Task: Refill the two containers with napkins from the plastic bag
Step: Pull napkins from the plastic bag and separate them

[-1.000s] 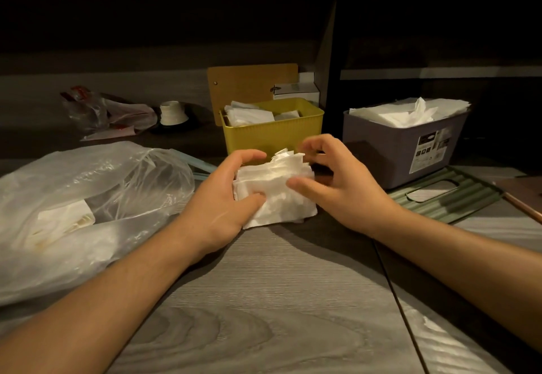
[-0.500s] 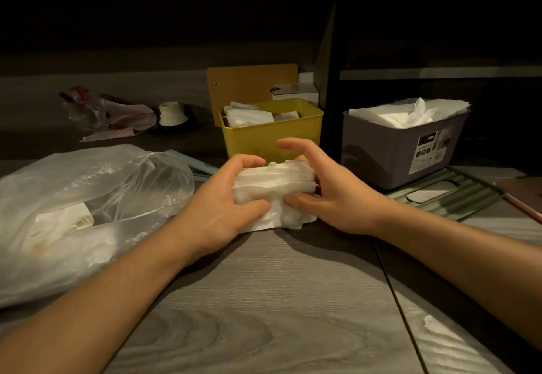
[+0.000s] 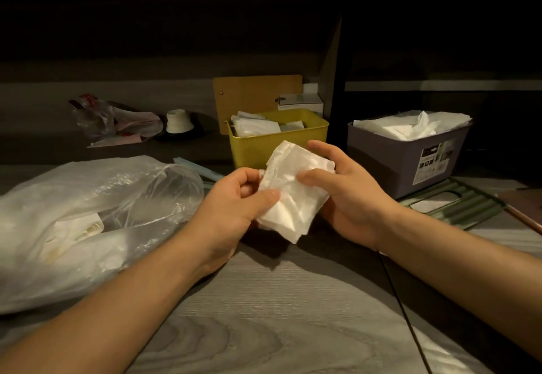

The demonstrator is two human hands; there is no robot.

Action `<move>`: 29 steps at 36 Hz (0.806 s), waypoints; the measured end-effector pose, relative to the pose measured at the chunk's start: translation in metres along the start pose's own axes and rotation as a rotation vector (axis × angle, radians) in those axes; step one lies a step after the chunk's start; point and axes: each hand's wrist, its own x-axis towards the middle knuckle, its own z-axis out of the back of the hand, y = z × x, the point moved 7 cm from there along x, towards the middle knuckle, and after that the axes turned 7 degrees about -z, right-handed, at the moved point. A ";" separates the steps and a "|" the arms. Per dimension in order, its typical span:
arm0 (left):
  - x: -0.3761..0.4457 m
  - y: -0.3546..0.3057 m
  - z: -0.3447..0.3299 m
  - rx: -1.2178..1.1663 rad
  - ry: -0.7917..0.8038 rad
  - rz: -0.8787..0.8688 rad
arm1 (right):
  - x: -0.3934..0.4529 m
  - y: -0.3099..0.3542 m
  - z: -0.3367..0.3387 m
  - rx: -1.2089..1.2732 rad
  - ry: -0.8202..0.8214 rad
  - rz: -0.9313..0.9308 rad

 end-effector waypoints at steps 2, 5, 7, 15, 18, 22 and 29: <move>-0.001 0.001 -0.003 -0.013 0.024 0.007 | -0.001 0.001 -0.002 -0.015 -0.007 0.007; -0.001 0.001 -0.003 -0.040 0.003 -0.008 | -0.005 0.002 -0.006 -0.076 -0.009 -0.009; -0.001 0.001 -0.003 -0.090 -0.008 -0.004 | -0.006 0.008 -0.005 -0.112 -0.040 -0.002; -0.001 0.000 -0.009 -0.201 0.042 -0.014 | 0.035 0.097 -0.005 -0.483 -0.222 0.186; -0.001 0.002 -0.009 -0.160 0.063 -0.013 | 0.074 0.128 -0.010 -0.768 -0.276 0.231; 0.000 0.003 -0.008 -0.158 0.087 -0.007 | 0.116 0.140 -0.019 -1.136 -0.341 0.216; 0.000 0.000 -0.009 -0.161 0.129 -0.025 | 0.145 0.122 -0.021 -1.439 -0.335 0.048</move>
